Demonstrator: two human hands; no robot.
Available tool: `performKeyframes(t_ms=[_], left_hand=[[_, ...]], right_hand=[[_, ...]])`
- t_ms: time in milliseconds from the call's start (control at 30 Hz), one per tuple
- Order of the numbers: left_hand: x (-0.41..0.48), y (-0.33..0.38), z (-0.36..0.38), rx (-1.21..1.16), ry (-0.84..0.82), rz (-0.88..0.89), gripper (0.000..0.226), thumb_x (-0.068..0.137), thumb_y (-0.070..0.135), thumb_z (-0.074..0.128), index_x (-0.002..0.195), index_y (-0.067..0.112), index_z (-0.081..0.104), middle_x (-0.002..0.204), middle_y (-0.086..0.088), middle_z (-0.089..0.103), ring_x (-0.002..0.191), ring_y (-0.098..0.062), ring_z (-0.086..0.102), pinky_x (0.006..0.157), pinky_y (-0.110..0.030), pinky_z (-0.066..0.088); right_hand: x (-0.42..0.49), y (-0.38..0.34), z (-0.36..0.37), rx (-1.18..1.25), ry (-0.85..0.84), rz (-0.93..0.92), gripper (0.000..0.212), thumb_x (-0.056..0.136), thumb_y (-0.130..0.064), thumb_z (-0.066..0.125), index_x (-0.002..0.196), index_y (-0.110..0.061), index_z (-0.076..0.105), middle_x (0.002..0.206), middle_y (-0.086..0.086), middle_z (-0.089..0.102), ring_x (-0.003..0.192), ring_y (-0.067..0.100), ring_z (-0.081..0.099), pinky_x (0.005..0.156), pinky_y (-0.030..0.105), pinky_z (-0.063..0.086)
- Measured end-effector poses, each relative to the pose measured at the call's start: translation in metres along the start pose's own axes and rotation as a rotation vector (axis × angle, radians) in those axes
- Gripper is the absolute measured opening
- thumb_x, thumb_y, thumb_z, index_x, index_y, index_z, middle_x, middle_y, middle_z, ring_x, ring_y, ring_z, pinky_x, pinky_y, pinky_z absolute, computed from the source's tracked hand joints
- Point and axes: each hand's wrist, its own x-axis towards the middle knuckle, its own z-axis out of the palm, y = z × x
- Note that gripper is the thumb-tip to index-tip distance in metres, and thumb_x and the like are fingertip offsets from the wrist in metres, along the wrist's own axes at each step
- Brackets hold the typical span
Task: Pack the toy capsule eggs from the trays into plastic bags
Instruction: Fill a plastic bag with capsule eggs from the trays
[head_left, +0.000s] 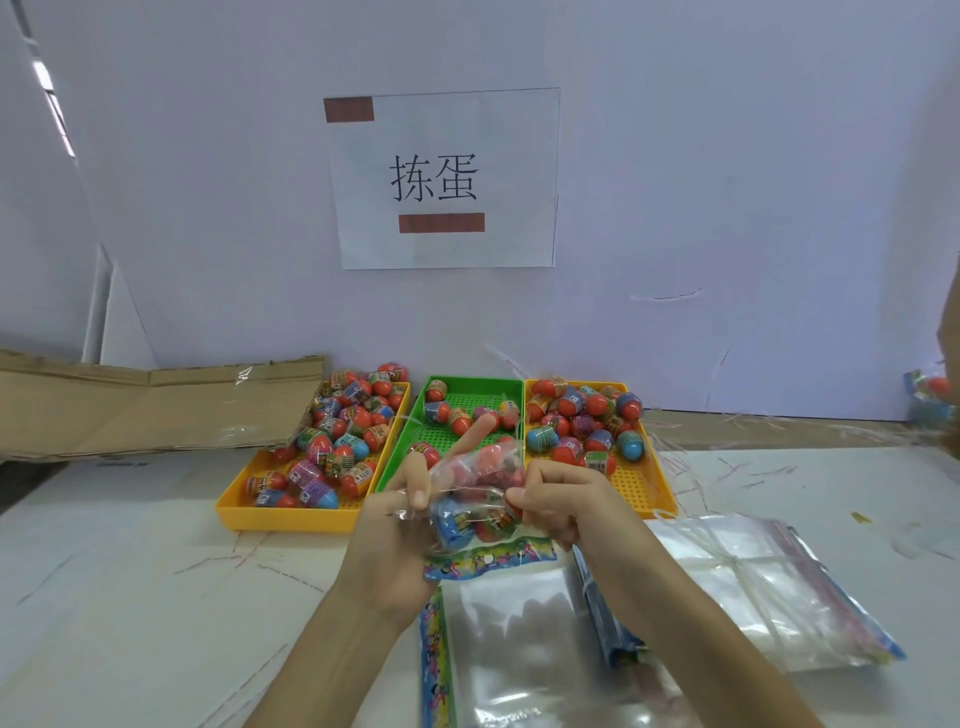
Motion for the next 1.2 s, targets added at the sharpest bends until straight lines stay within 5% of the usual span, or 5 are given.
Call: performKeyframes(t_ms=[200, 433, 867, 1100, 1200], left_hand=[[-0.001, -0.002, 0.000, 0.050, -0.008, 0.070, 0.018, 0.052, 0.011, 0.069, 0.051, 0.019, 0.053, 0.113, -0.009, 0.076, 0.112, -0.030, 0.071, 0.075, -0.035, 0.061], [-0.003, -0.004, 0.003, 0.064, 0.106, 0.165, 0.024, 0.069, 0.009, 0.036, 0.051, 0.016, 0.049, 0.062, 0.003, 0.059, 0.068, -0.019, 0.065, 0.054, -0.022, 0.051], [0.000, -0.011, 0.015, -0.052, 0.004, 0.024, 0.007, 0.090, 0.009, 0.060, 0.093, 0.015, 0.061, 0.115, -0.014, 0.069, 0.101, -0.025, 0.071, 0.080, -0.035, 0.061], [0.000, -0.008, 0.016, -0.227, 0.000, -0.056, 0.033, 0.088, 0.011, 0.057, 0.119, 0.015, 0.069, 0.136, -0.018, 0.065, 0.112, -0.030, 0.071, 0.082, -0.039, 0.063], [0.000, -0.011, 0.018, -0.243, -0.007, -0.069, 0.032, 0.089, 0.012, 0.054, 0.113, 0.013, 0.074, 0.135, -0.019, 0.065, 0.112, -0.031, 0.071, 0.082, -0.040, 0.062]], right_hand=[[-0.001, 0.001, 0.001, 0.159, 0.031, 0.056, 0.044, 0.075, -0.018, 0.073, 0.056, -0.019, 0.033, 0.069, 0.013, 0.032, 0.071, 0.027, 0.027, 0.063, 0.035, 0.022], [-0.005, 0.005, 0.005, 0.429, -0.065, 0.209, 0.030, 0.075, -0.021, 0.075, 0.092, -0.015, 0.052, 0.099, 0.007, 0.058, 0.080, 0.021, 0.055, 0.054, 0.027, 0.034], [0.004, 0.018, 0.015, 0.835, 0.071, 0.034, 0.047, 0.090, -0.017, 0.060, 0.132, 0.003, 0.054, 0.110, 0.023, 0.064, 0.087, 0.027, 0.065, 0.077, 0.036, 0.057], [0.002, 0.017, 0.018, 0.905, 0.169, 0.043, 0.051, 0.089, -0.011, 0.059, 0.136, 0.007, 0.051, 0.114, 0.025, 0.062, 0.092, 0.032, 0.061, 0.082, 0.040, 0.050], [0.003, 0.019, 0.017, 0.907, 0.198, 0.033, 0.025, 0.093, -0.004, 0.055, 0.118, -0.005, 0.056, 0.092, 0.017, 0.066, 0.079, 0.026, 0.061, 0.074, 0.037, 0.048]])
